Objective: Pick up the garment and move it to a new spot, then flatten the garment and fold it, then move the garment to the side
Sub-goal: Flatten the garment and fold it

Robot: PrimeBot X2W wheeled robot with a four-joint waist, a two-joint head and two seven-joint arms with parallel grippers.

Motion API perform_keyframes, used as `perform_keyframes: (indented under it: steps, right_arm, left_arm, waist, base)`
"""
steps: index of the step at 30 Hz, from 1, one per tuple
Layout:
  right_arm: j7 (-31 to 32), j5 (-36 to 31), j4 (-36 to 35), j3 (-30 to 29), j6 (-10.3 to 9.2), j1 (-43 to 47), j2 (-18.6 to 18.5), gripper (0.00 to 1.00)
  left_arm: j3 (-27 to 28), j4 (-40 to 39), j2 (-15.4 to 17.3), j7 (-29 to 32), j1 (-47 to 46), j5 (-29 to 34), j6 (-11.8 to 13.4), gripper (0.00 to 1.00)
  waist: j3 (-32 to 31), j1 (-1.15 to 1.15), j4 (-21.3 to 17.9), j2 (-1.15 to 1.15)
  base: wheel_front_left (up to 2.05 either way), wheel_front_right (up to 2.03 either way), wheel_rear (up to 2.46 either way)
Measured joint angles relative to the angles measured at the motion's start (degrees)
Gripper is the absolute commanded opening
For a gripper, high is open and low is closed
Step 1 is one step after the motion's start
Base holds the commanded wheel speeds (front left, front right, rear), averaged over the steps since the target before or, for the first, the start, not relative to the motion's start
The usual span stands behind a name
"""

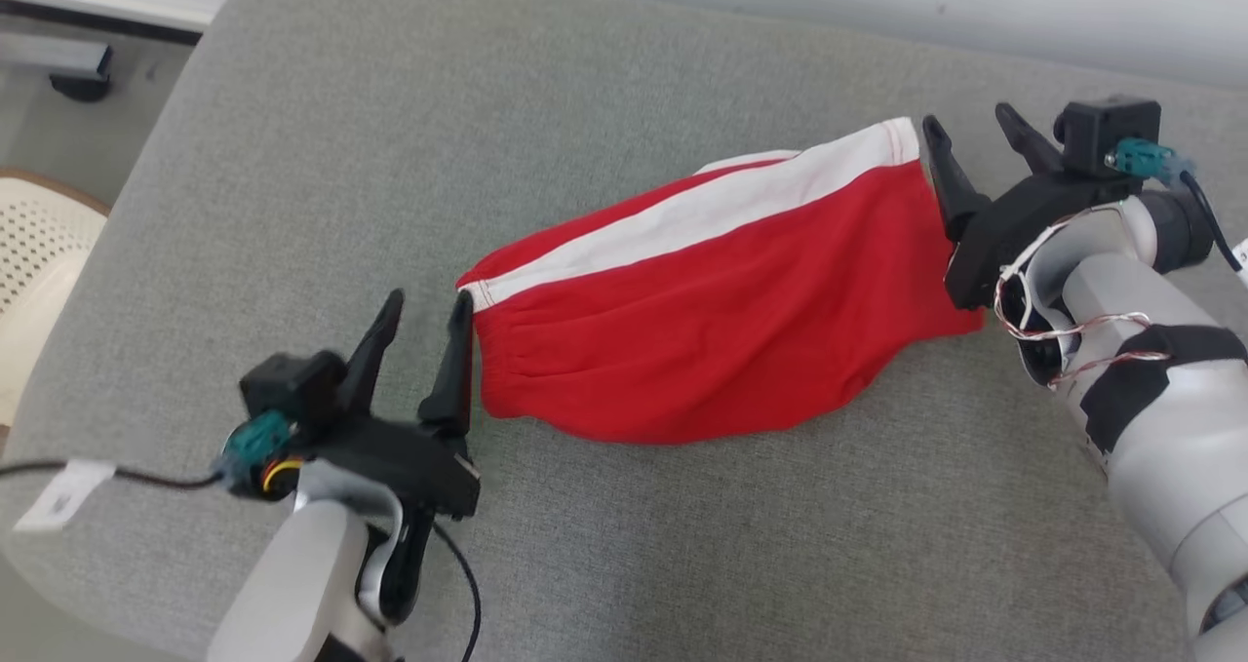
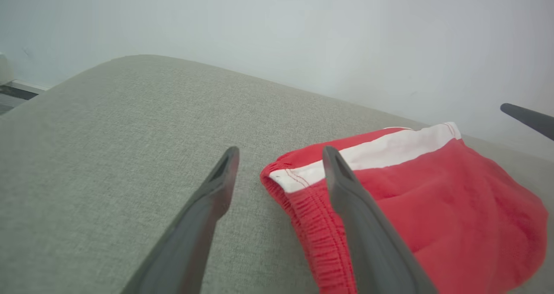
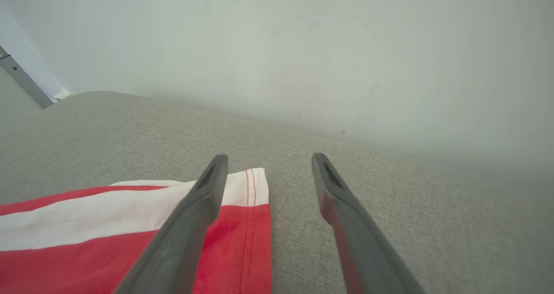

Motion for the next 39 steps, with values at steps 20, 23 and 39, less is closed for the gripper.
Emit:
perform_keyframes:
  steps: [20,23,39]
  right_arm:
    - [1.6,3.7,3.4,-5.4,0.0,12.3,1.7,1.0]
    - [3.6,4.4,3.9,-5.5,0.0,13.6,2.4,1.0]
    - [1.8,6.9,0.6,-4.8,0.0,19.9,4.0,0.0]
  left_arm:
    - [12.3,-17.4,-3.2,0.0,16.6,13.5,2.2,1.0]
    - [12.7,-17.4,-3.5,0.0,17.3,13.9,1.9,1.0]
    - [14.4,-14.3,-4.2,0.0,20.0,17.3,1.0,1.0]
  waist:
    - [-4.2,0.0,2.4,-0.01]
    - [-4.2,0.0,3.3,0.0]
    - [-8.3,0.0,2.5,0.0]
  base:
    - [0.0,0.0,0.0]
    - [0.0,0.0,0.0]
    - [0.0,0.0,0.0]
